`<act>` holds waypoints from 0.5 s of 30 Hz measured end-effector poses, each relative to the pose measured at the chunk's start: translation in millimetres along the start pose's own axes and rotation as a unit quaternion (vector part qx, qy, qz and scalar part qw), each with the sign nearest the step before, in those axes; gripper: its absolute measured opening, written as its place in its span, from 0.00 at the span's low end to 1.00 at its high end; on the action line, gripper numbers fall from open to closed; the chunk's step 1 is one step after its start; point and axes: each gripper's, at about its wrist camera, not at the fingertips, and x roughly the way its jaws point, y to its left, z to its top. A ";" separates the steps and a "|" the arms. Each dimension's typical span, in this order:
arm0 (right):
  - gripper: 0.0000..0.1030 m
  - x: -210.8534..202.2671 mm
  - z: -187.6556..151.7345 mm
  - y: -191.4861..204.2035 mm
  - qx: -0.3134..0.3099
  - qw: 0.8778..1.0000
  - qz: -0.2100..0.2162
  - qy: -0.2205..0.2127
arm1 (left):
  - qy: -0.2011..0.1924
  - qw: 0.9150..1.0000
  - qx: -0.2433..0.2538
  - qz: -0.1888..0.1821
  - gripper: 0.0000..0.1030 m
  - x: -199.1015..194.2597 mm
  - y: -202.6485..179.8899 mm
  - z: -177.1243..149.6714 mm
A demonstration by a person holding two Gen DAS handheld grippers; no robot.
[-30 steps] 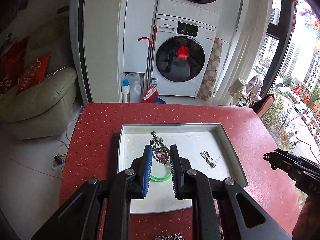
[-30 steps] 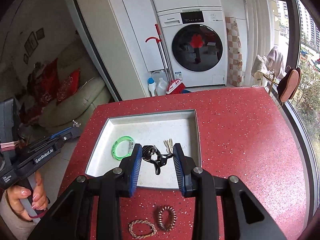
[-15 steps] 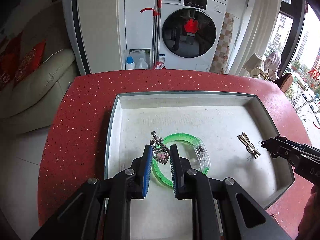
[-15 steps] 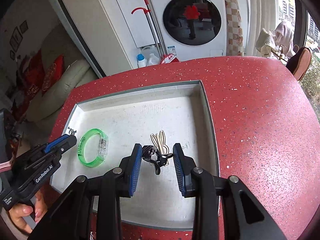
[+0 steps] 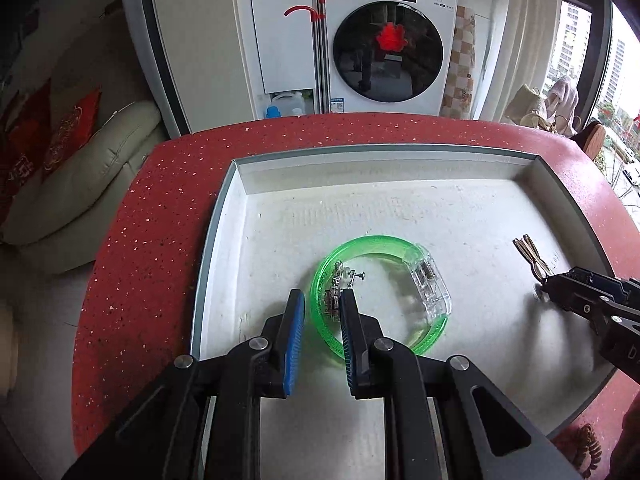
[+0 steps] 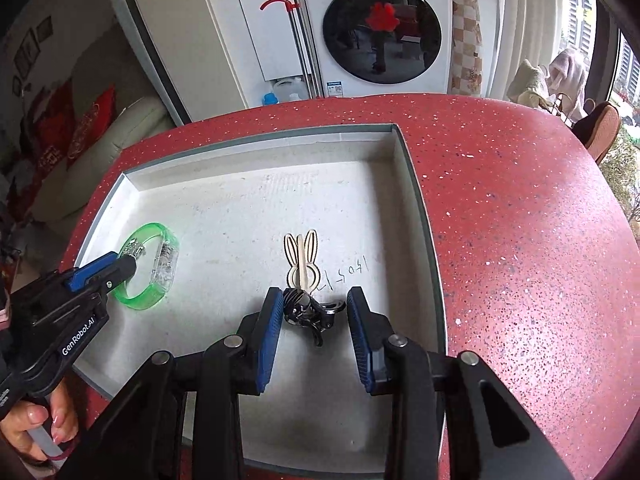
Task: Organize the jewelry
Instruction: 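Open both tools to release the claw clip and pendant in the tray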
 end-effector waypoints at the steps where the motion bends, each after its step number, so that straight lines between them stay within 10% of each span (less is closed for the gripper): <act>1: 0.48 -1.2 0.3 -1.1 0.004 1.000 0.003 -0.001 | -0.002 1.000 -0.002 0.000 0.36 -1.5 0.4 0.0; 4: 0.54 -7.4 1.2 -3.6 0.013 1.000 0.015 -0.009 | -0.012 1.000 -0.001 0.002 0.41 -7.6 1.0 0.5; 7: 0.57 -14.1 2.4 -1.2 0.016 0.999 0.023 -0.016 | -0.033 0.999 -0.010 0.006 0.95 -17.4 4.1 1.0; 15: 0.64 -33.6 0.6 -3.2 0.037 0.998 0.046 -0.030 | -0.046 0.999 -0.021 -0.005 0.95 -39.0 12.7 5.5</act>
